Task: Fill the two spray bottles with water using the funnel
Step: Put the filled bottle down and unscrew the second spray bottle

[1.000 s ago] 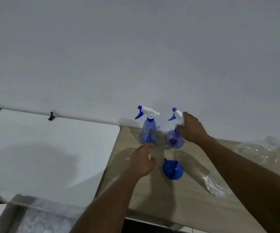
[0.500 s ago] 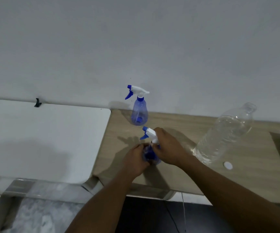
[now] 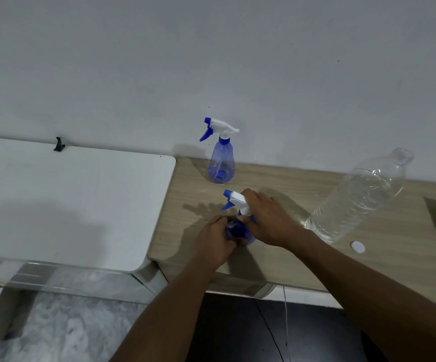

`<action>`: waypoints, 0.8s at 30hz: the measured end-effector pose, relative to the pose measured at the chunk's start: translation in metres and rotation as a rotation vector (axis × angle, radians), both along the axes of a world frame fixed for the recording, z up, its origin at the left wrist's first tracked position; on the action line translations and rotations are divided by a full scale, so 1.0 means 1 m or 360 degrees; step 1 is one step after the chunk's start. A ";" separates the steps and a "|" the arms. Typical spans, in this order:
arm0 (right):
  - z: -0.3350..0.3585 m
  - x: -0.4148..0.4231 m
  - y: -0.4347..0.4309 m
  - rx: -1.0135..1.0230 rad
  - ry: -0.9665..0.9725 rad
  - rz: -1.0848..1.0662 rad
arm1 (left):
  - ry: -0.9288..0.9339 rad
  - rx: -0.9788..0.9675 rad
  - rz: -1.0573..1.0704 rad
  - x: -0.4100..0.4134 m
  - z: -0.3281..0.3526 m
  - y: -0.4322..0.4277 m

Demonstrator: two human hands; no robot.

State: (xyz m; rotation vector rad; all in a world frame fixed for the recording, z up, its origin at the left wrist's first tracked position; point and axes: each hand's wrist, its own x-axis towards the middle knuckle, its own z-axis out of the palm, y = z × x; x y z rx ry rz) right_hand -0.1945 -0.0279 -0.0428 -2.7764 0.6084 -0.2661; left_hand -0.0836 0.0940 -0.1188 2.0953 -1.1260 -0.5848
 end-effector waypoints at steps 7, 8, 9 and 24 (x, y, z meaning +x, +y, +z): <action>-0.010 0.005 0.002 -0.0276 -0.0005 -0.0061 | 0.0027 -0.0032 0.0004 0.000 -0.006 0.001; -0.008 0.006 0.003 -0.0223 -0.0011 -0.0027 | 0.0024 -0.0041 0.0009 0.001 -0.006 0.001; -0.007 0.006 0.002 -0.0168 -0.0015 0.0002 | 0.0032 -0.0058 0.0017 0.001 -0.006 0.001; 0.006 -0.011 -0.010 0.0011 0.0235 0.0095 | 0.0069 -0.0128 -0.0021 0.000 -0.004 0.003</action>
